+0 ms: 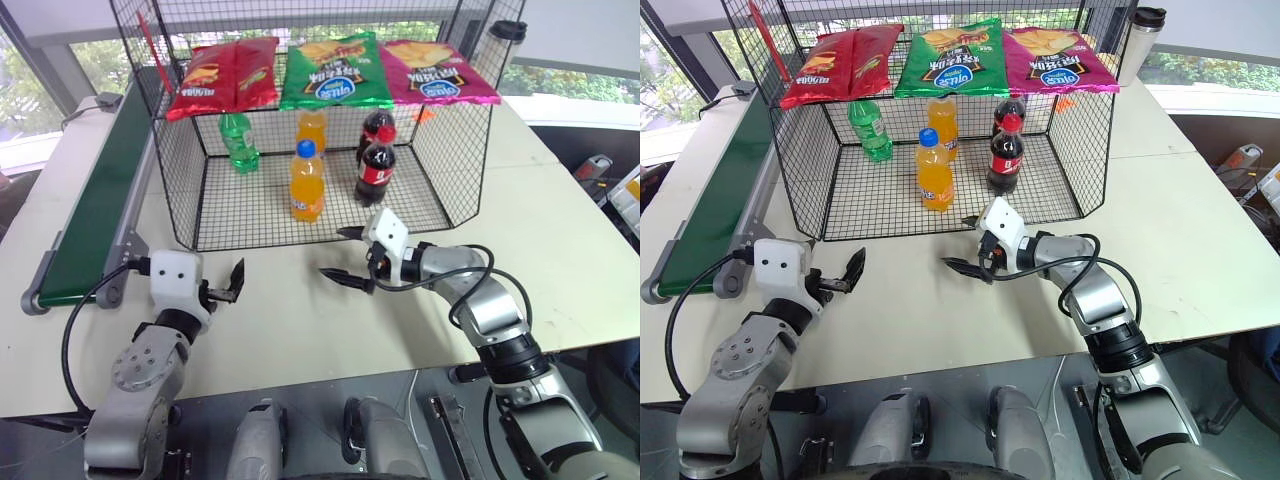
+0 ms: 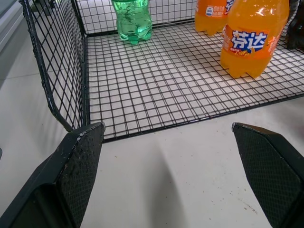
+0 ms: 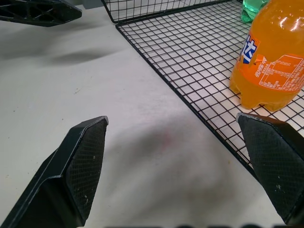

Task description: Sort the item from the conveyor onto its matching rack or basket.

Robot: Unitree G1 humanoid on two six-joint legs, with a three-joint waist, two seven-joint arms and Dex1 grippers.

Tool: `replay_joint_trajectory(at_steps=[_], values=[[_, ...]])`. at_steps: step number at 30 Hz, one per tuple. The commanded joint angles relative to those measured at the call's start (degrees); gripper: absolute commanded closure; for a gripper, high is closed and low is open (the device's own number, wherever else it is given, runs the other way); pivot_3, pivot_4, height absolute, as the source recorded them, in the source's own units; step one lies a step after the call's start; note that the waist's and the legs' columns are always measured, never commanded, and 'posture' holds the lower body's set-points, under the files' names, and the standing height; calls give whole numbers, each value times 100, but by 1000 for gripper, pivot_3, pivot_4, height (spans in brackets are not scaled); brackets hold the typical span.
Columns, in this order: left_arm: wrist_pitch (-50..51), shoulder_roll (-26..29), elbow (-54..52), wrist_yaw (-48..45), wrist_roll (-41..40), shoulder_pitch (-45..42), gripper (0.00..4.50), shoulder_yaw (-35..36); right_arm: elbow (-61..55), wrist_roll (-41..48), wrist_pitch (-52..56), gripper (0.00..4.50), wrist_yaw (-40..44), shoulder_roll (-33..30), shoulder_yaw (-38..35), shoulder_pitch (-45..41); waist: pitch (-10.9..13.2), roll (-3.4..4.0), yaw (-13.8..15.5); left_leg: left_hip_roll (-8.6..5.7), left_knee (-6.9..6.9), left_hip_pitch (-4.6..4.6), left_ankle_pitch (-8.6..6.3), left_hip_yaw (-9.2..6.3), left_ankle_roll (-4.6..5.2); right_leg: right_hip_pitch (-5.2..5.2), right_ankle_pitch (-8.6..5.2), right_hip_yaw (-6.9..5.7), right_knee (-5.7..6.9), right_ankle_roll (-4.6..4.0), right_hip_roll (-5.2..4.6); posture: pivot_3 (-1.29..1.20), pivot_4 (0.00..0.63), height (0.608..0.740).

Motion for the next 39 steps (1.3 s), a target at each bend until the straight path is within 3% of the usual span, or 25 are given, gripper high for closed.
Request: replay_joint_trajectory(at_steps=[1,39], values=[[-91,39,-217,1,19,-1,32,-25,-183,126,-67,0,18,14,-169,-40,0,0,0,0,0,0,0,0,0,0,0,0,0,0,0,0,150,740],[-83,62,-267,33,19,-61,32,-15,-537,1005,210,0,62,184,-424,-186,0,0,-1,0,0,0,0,0,0,0,0,0,0,0,0,0,150,740]])
